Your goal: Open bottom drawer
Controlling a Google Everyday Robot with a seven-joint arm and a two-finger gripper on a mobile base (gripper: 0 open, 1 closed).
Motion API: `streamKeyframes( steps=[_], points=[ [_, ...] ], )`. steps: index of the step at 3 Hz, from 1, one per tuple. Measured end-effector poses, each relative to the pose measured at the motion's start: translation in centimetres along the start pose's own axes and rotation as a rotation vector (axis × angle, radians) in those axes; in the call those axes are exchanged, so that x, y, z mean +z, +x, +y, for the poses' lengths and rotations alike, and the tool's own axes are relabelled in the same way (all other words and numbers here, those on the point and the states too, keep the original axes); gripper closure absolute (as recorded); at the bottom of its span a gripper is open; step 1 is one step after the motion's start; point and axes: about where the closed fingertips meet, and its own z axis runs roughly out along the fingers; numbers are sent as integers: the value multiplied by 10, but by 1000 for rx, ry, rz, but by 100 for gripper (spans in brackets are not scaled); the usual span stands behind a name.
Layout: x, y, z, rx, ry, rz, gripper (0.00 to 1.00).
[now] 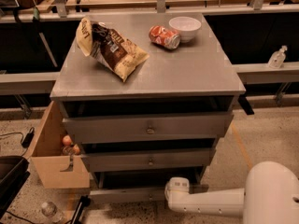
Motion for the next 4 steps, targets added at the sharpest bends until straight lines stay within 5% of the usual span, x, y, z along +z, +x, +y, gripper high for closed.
streamKeyframes(
  steps=[1, 4],
  points=[
    [-13, 5, 37, 17, -118, 10, 100],
    [-18, 4, 35, 17, -118, 10, 100]
  ],
)
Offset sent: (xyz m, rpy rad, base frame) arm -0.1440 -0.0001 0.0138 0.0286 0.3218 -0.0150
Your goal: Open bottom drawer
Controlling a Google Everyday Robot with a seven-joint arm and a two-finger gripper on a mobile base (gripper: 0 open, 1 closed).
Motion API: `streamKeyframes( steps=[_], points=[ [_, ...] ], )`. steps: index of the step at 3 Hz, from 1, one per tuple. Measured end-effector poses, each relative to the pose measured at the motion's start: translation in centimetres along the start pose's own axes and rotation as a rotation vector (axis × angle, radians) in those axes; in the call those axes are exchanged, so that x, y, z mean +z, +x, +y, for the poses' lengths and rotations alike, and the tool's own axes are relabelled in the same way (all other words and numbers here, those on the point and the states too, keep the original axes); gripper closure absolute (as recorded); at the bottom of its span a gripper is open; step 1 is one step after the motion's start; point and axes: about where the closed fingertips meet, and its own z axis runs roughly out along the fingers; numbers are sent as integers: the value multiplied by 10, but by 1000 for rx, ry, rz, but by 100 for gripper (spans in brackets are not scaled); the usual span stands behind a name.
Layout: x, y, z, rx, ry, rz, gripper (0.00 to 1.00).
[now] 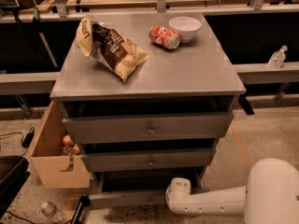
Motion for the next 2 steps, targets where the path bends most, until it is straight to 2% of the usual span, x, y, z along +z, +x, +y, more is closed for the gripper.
streamKeyframes(
  steps=[1, 2],
  points=[
    [-5, -2, 8, -7, -17, -8, 99],
    [-8, -2, 7, -7, -17, -8, 79]
  ],
)
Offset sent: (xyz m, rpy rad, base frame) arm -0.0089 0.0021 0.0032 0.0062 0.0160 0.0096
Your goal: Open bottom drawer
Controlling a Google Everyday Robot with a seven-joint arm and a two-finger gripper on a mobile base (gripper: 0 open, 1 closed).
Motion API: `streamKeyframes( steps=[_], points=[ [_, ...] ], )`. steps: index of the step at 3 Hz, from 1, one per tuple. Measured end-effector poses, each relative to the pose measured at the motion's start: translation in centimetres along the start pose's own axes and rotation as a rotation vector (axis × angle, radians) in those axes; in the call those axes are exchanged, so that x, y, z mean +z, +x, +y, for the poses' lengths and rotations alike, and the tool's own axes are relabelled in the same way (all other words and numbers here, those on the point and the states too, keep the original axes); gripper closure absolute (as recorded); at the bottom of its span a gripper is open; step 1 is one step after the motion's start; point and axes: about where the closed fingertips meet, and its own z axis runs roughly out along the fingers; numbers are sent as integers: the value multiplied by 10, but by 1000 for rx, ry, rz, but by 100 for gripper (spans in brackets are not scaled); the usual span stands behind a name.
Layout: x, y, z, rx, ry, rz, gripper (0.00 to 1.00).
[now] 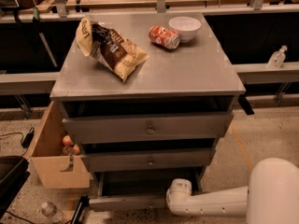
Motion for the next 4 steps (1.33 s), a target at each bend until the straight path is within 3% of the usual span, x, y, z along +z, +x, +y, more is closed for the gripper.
streamKeyframes(
  steps=[3, 4],
  points=[
    [2, 0, 3, 0, -5, 0, 8],
    [3, 0, 4, 0, -6, 0, 0]
  ],
)
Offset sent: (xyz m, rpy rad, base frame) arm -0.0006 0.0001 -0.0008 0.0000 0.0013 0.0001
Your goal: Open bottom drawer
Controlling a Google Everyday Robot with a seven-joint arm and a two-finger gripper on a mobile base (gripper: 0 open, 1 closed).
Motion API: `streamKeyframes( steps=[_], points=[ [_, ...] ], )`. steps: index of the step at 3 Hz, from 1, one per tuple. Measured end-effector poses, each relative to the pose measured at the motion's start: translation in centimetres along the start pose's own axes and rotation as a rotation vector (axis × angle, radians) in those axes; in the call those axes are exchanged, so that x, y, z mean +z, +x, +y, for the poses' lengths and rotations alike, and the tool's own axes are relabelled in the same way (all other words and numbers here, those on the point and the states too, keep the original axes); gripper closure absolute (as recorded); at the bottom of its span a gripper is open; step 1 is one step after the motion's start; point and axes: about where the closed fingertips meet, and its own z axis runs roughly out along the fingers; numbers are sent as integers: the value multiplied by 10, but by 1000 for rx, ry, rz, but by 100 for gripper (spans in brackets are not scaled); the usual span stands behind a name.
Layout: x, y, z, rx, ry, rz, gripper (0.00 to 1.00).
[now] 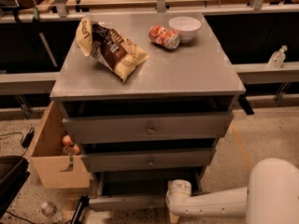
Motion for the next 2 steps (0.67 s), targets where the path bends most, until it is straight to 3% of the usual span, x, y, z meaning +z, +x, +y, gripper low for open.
streamKeyframes(
  steps=[2],
  points=[
    [-15, 3, 1, -3, 20, 14, 0]
  ],
)
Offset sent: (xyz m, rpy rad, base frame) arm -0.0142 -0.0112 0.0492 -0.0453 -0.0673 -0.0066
